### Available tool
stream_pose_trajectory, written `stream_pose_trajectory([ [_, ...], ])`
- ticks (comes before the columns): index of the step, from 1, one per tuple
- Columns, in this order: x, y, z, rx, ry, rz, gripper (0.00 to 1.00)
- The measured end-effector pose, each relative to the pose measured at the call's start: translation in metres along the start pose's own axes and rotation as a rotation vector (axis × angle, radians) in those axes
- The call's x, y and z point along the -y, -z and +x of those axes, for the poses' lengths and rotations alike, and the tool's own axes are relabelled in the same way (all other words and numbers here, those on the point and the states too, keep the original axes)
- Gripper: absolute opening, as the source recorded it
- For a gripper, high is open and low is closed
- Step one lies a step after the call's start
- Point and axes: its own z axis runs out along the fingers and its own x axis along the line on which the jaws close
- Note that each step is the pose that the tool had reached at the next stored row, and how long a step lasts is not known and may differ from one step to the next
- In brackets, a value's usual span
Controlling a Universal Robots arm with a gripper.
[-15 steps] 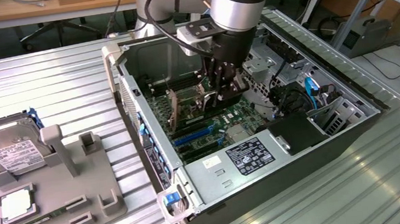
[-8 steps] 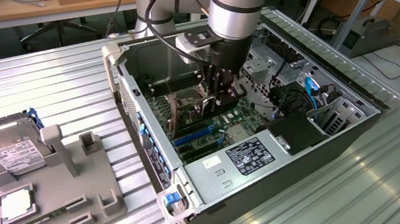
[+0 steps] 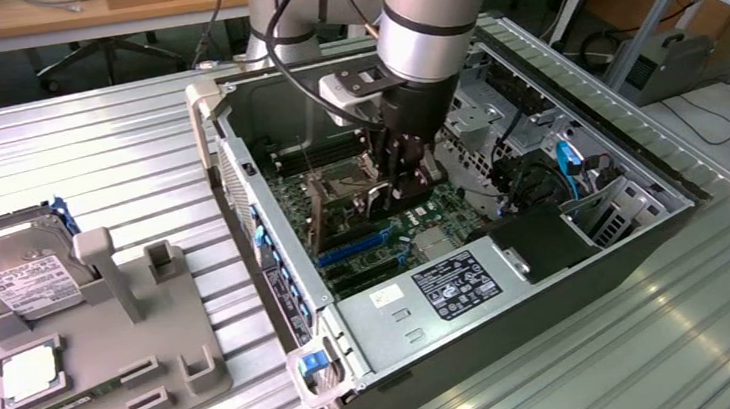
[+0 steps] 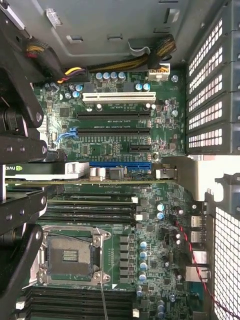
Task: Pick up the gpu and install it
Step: 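Insert the gpu into the slot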
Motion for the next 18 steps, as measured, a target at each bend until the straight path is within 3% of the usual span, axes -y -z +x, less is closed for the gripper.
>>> stream_pose_trajectory([
  [11, -0.0034, -0.0092, 0.001, -0.0001, 0.009, -0.0002, 0.27],
  [18, -0.0157, -0.0121, 0.001, -0.0002, 0.017, -0.0003, 0.27],
])
